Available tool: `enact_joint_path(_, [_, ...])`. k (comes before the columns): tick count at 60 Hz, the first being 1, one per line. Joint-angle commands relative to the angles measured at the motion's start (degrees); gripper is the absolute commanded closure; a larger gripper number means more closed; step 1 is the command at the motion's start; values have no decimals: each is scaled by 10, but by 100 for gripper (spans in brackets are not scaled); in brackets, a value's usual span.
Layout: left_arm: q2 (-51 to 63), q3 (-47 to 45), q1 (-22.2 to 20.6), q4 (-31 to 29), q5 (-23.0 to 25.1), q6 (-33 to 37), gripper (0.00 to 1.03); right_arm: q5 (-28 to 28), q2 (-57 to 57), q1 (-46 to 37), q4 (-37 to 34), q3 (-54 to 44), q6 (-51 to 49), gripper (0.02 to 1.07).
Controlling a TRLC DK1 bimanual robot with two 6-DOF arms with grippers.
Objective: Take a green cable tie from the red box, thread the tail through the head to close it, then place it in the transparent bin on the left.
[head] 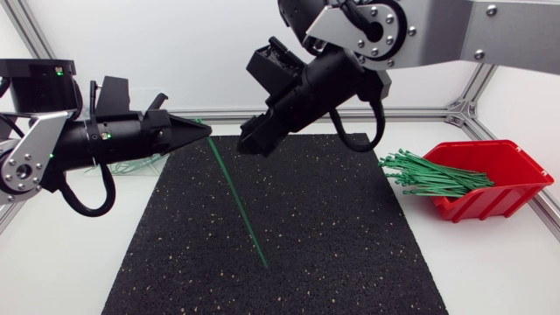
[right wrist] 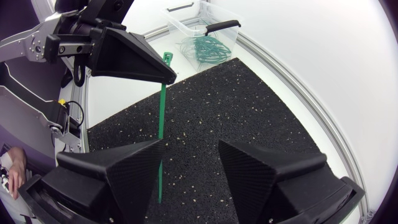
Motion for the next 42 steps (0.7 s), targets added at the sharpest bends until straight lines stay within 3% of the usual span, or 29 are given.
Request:
enact_joint_path(1, [11,-2,9,-4,26,41,100,0,-23,-17,-7,-26,-25,37])
enact_joint_path(9, [10,-12,9,-4,67,108,100,-2,-40,-38,-6,-55,-49,37])
enact_joint_path(23, [2,-23,-17,-11,77,198,100,1,-60,-49,12,-117,-97,37])
enact_joint_path(42, [8,-5,-40,-82,81,239,100,0,-55,-16,30,-112,-107,38])
